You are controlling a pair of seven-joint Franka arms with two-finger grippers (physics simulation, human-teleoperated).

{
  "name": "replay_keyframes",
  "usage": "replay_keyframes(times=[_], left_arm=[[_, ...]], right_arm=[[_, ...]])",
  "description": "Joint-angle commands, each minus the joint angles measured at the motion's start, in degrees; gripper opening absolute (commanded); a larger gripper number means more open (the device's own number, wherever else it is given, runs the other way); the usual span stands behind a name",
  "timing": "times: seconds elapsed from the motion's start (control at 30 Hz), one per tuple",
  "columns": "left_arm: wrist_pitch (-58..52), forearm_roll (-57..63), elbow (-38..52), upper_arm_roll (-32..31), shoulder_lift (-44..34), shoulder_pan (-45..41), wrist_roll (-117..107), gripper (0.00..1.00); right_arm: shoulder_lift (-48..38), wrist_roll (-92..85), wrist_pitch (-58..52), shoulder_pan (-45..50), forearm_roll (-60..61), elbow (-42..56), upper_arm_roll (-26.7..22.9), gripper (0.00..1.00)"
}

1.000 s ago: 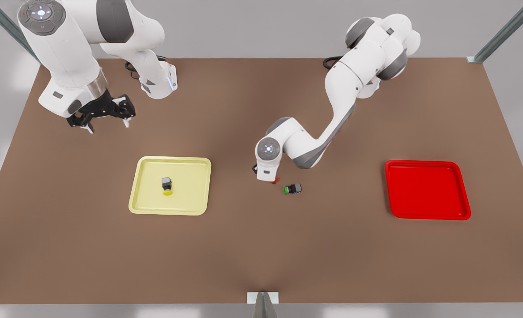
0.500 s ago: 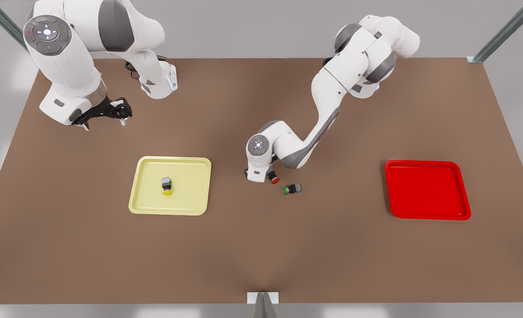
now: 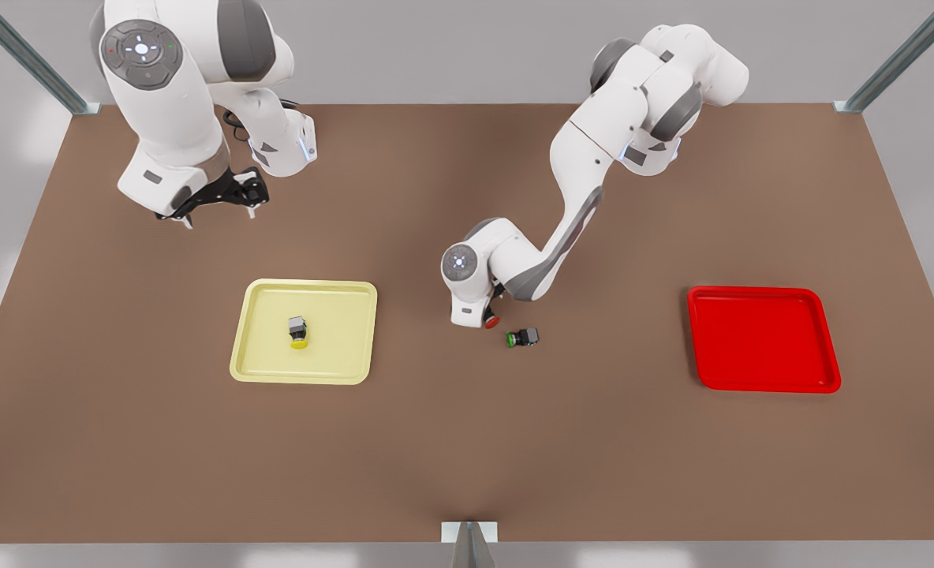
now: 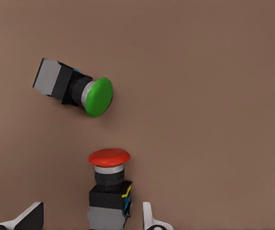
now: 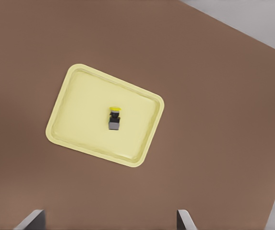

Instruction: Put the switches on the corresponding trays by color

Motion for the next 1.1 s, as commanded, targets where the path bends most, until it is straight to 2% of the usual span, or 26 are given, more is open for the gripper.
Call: replay_keyframes(times=[0.0, 0.43, 0.67, 1.03, 1.07], left_arm=[[0.3, 0.0, -0.3, 0.0, 0.1, 0.0, -0.1, 0.99], [2.8, -0.5, -1.0, 0.2, 1.4, -0.8, -0.5, 0.99], [7.5, -2.8, -1.1, 0.1, 1.5, -0.4, 0.2, 0.99], [7.1, -1.5, -3.2, 0.1, 0.7, -0.6, 0.5, 0.99], [7.3, -1.5, -3.3, 0.1, 0.7, -0.6, 0.5, 0.97]], right_arm=[[0.0, 0.0, 0.0, -0.1, 0.0, 0.0, 0.0, 1.0], [0.8, 0.2, -0.6, -0.1, -0.1, -0.3, 0.3, 1.0], [1.3, 0.3, -0.6, -0.1, -0.2, -0.1, 0.3, 1.0], [1.8, 0.4, -0.5, -0.2, -0.3, 0.0, 0.3, 1.0], [1.9, 0.4, -0.5, -0.2, -0.3, 0.0, 0.3, 1.0]])
